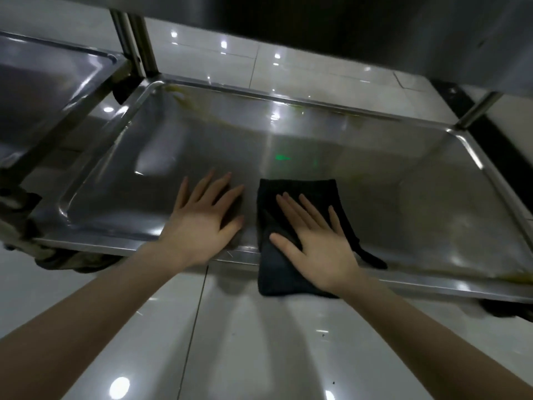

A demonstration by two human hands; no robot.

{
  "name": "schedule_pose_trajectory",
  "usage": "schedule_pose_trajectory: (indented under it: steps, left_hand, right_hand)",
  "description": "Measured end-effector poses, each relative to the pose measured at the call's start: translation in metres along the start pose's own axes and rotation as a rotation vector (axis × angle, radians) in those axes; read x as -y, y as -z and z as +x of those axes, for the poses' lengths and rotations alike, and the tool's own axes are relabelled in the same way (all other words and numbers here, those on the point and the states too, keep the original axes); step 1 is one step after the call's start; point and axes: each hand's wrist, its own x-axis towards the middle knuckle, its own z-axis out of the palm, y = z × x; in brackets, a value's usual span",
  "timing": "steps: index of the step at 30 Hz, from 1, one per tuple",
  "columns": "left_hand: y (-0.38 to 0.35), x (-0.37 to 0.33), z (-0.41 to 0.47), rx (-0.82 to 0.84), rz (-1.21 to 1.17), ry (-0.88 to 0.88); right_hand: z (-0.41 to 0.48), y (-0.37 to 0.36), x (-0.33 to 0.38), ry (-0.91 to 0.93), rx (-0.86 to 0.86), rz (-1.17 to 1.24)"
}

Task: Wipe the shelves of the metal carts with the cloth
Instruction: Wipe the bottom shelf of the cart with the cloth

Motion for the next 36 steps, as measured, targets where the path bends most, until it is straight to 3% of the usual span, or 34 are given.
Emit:
schedule_pose_trajectory:
  steps: [4,9,16,20,24,26,32,36]
  left_hand:
    - [-0.003,0.000,0.002,0.032,0.020,-0.115]
    - [0.001,-0.004,-0.006,0.000,0.031,-0.101]
    - [0.009,-0.043,0.016,-0.063,-0.006,-0.052]
    - [-0.010,-0.092,0.028,0.018,-0.068,-0.145]
    - [-0.014,-0.092,0.026,0.022,0.017,-0.161]
    - [-0.013,-0.093,0.026,0.038,0.036,-0.165]
    - [-0.011,-0.107,0.031,-0.038,0.012,-0.135]
    - [-0.021,-0.141,0.042,0.000,-0.064,-0.173]
  right_hand:
    - [0.051,-0.001,-0.022,-0.124,0.030,-0.019]
    - [0.120,0.009,-0.063,-0.229,0.108,-0.051]
    - [-0.009,0.011,-0.061,0.009,0.016,-0.041]
    - [0.009,0.018,-0.091,-0.062,0.035,-0.058]
    - [0.084,0.031,-0.134,-0.256,0.096,-0.066]
    - [0.093,0.031,-0.134,-0.266,0.109,-0.080]
    - [-0.026,0.031,-0.122,-0.036,0.033,-0.045]
    - [-0.050,0.028,-0.131,-0.102,-0.049,0.032]
